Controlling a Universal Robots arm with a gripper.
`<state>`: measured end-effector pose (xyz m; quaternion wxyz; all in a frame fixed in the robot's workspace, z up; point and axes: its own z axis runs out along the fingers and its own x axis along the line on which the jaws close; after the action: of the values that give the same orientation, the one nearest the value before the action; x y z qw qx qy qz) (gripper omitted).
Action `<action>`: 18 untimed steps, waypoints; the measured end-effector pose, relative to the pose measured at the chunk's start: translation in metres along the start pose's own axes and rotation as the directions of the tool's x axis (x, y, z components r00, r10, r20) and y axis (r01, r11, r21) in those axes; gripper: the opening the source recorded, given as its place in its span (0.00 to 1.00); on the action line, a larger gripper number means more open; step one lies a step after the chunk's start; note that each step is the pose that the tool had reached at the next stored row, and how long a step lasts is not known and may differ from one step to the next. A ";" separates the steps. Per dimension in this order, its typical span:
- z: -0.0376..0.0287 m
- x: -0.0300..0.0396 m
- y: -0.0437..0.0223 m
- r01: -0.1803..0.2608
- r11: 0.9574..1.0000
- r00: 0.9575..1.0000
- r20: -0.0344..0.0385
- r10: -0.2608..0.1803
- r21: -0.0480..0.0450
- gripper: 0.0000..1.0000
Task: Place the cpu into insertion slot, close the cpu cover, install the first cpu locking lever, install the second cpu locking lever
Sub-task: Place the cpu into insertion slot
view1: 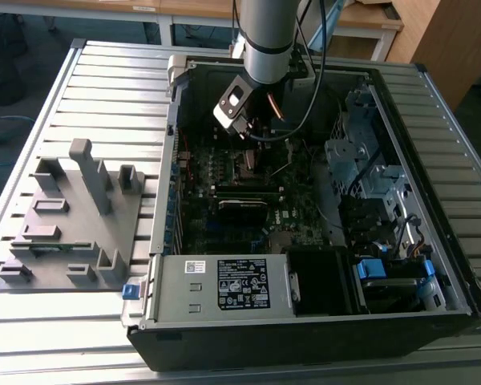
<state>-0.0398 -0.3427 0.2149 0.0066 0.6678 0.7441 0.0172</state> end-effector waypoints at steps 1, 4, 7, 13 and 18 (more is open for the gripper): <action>0.0000 0.0000 0.0000 -0.001 1.000 1.000 0.000 0.001 0.000 0.54; 0.0000 0.0000 0.0000 -0.005 1.000 1.000 0.000 0.005 0.000 0.54; 0.0000 0.0000 0.0000 -0.009 1.000 1.000 0.000 0.009 0.000 0.54; 0.0000 0.0000 0.0000 -0.017 1.000 1.000 0.001 0.017 0.000 0.54; 0.0000 0.0000 0.0000 -0.023 1.000 1.000 0.001 0.023 0.000 0.54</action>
<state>-0.0398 -0.3427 0.2149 0.0068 0.6765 0.7362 0.0171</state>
